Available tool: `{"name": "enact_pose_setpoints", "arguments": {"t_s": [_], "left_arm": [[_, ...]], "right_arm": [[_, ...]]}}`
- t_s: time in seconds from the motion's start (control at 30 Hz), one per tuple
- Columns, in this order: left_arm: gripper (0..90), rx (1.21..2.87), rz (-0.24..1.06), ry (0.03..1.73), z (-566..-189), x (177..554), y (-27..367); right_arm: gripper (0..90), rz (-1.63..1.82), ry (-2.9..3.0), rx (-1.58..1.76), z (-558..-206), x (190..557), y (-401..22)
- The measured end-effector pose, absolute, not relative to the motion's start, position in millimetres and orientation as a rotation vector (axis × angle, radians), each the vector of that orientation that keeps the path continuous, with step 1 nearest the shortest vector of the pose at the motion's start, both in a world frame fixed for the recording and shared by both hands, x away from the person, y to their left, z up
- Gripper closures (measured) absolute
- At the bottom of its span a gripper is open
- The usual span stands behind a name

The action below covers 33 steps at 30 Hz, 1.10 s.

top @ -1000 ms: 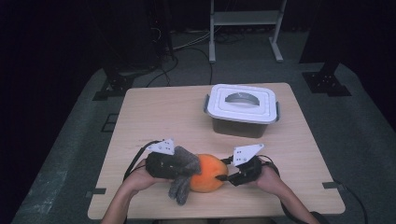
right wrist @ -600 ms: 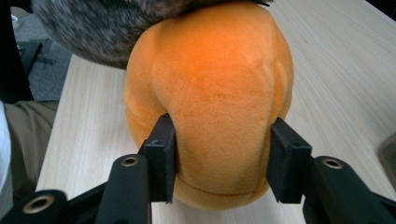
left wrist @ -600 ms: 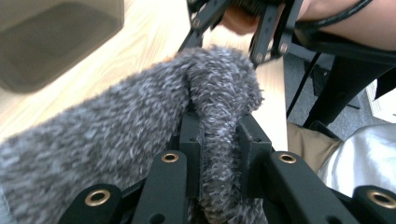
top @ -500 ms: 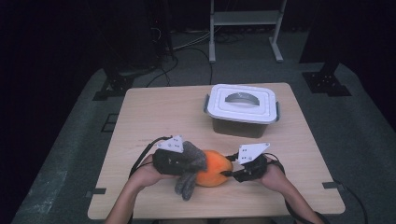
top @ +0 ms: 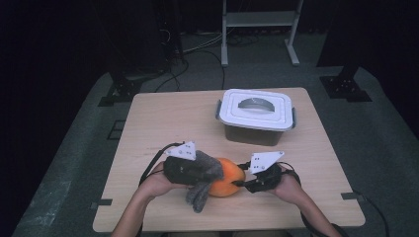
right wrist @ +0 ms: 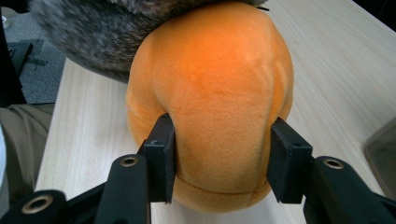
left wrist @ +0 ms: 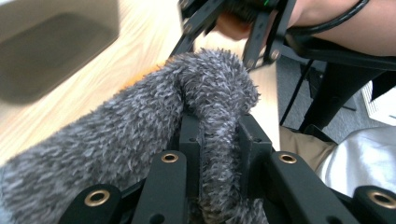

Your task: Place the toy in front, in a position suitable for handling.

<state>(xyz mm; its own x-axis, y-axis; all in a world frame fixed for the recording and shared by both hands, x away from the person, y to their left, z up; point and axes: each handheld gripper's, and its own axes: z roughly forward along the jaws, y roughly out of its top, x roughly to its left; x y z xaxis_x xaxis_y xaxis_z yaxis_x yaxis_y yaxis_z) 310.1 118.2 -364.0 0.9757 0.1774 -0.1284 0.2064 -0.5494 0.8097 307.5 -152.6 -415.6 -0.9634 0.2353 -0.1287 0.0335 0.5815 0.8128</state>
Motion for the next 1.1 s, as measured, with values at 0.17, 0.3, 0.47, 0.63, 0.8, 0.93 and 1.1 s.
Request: {"name": "enact_pose_setpoints", "arguments": {"t_s": [0.17, 0.3, 0.47, 0.63, 0.8, 0.93, 1.1], "left_arm": [[74.9, 2.204, -0.011, 0.214, -359, 305, 101], [75.1, 2.225, -0.02, 0.241, -366, 308, 104], [75.2, 2.22, -0.043, 0.27, -376, 309, 115], [75.3, 2.214, -0.044, 0.298, -379, 307, 127], [75.2, 2.212, -0.045, 0.314, -380, 307, 135], [75.2, 2.209, -0.052, 0.326, -381, 308, 136], [75.4, 2.235, 0.003, 0.261, -364, 299, 122]], "right_arm": [[49.3, 1.337, 2.596, 0.203, -414, 304, -149], [43.8, 1.339, 2.605, 0.22, -416, 305, -150], [30.1, 1.379, 2.637, 0.277, -421, 311, -151], [27.1, 1.426, 2.64, 0.298, -422, 313, -152], [26.4, 1.453, 2.661, 0.345, -424, 317, -154], [34.7, 1.468, 2.653, 0.352, -429, 317, -148], [53.8, 1.436, 2.614, 0.277, -421, 310, -142]]}}
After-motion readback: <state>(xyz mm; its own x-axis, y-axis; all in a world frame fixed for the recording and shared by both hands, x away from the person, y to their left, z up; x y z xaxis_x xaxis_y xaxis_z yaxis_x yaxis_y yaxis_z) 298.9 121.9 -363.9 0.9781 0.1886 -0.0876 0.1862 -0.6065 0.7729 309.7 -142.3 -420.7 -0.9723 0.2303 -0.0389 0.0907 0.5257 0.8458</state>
